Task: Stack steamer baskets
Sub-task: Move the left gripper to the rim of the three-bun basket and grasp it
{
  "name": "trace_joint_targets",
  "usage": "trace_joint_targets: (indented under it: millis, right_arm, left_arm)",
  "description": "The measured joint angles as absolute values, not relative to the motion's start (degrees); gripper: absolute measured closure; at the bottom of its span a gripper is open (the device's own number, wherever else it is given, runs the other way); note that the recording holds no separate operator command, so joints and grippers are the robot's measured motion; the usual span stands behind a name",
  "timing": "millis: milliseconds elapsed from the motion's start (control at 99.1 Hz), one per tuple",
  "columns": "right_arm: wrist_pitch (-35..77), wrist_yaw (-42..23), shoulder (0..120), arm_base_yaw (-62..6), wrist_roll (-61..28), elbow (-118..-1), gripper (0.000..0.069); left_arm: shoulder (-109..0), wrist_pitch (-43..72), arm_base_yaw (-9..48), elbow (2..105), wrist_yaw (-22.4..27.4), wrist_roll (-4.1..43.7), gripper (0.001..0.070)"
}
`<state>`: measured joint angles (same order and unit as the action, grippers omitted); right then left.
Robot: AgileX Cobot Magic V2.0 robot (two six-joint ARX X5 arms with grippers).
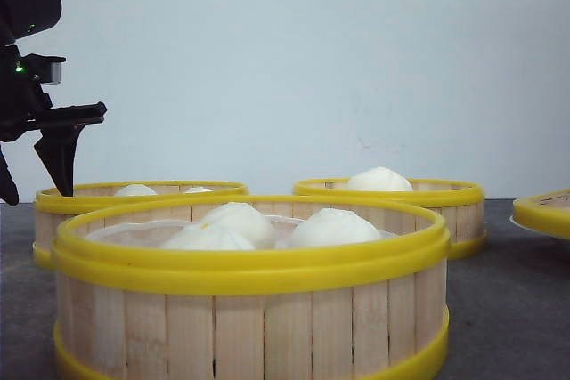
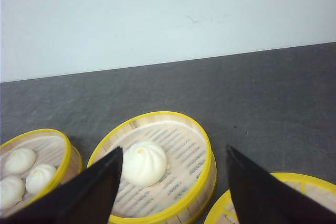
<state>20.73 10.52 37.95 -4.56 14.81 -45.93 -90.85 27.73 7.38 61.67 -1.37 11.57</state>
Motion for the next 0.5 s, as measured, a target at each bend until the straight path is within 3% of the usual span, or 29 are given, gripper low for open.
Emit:
trace_joint_targets:
  millis: [363, 505]
  right_arm:
    - [23.0, 9.0, 38.0, -4.6, 14.8, -45.9, 0.0306]
    - [23.6, 9.0, 38.4, -4.6, 14.8, -45.9, 0.0306]
  left_arm:
    - [-95.1, 28.4, 7.4, 61.7, -1.3, 11.6, 0.0363]
    - [-95.2, 27.6, 7.6, 61.7, -1.1, 11.6, 0.0483]
